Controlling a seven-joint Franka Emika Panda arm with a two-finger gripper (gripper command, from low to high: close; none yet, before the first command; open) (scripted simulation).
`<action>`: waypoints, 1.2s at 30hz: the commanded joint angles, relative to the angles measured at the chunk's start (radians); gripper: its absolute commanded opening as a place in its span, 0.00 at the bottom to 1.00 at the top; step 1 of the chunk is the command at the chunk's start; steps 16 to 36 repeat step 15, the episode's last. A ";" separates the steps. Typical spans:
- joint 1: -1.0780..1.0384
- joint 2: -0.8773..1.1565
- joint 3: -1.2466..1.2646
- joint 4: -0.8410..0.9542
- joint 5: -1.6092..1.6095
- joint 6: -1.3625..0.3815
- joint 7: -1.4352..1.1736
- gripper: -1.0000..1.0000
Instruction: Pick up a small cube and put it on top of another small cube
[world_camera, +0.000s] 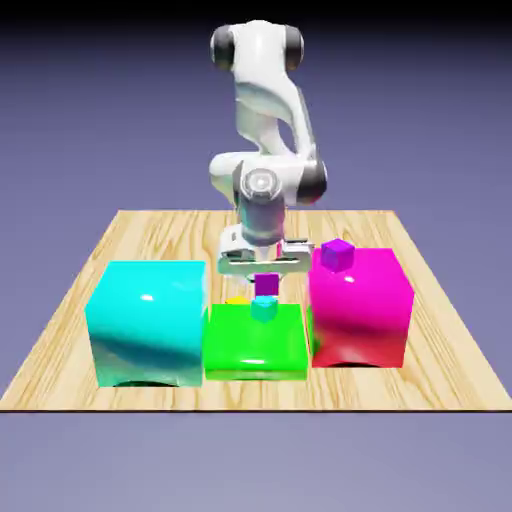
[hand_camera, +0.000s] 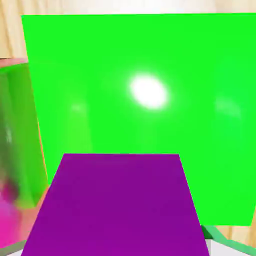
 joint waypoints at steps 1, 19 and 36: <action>0.010 -0.006 -0.018 -0.036 -0.011 0.005 0.000 0.00; 0.014 -0.006 -0.024 -0.046 -0.013 0.006 -0.001 1.00; 0.014 -0.006 -0.024 -0.046 -0.013 0.006 -0.001 1.00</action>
